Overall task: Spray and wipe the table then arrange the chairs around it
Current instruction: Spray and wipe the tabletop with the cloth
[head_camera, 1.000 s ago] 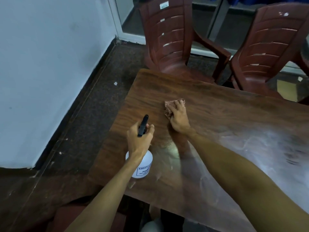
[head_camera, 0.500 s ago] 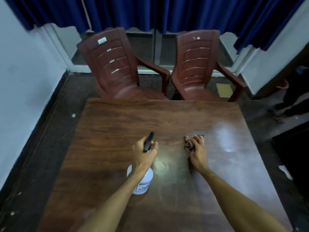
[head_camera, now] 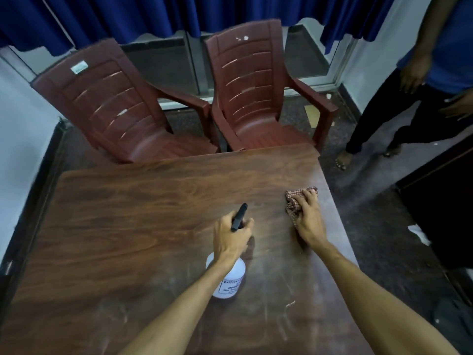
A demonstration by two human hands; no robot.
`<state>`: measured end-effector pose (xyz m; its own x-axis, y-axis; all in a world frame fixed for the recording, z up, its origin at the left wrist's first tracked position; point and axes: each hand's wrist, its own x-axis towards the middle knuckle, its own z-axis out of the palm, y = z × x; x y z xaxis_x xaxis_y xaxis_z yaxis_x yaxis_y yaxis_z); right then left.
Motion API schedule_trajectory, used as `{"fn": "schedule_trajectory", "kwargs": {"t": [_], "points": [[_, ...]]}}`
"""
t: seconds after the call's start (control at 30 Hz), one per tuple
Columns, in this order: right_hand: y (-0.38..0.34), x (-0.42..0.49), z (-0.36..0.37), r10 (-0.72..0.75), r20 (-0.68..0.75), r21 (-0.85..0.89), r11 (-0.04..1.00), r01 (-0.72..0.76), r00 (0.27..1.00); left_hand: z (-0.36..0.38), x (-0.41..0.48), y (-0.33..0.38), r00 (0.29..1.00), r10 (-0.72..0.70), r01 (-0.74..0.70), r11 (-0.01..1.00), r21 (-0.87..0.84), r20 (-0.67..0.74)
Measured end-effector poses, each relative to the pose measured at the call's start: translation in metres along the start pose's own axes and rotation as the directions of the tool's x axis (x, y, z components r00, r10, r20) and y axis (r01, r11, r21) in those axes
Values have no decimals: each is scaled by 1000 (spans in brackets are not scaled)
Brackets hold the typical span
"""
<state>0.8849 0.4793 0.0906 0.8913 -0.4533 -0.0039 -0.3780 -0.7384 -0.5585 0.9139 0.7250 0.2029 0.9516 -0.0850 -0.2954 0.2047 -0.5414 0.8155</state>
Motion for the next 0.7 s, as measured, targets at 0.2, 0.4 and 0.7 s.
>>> {"fn": "schedule_trajectory", "kwargs": {"t": [0.2, 0.4, 0.7], "points": [[-3, 30, -2, -31, -12, 46, 998, 31, 999, 9, 10, 29, 997, -36, 32, 998, -52, -68], [-38, 65, 12, -53, -16, 80, 995, 54, 998, -4, 31, 25, 986, -34, 26, 999, -46, -164], [-128, 130, 73, -229, 83, 13, 973, 228, 970, -33, 69, 13, 961, -54, 33, 996, -84, -270]]}}
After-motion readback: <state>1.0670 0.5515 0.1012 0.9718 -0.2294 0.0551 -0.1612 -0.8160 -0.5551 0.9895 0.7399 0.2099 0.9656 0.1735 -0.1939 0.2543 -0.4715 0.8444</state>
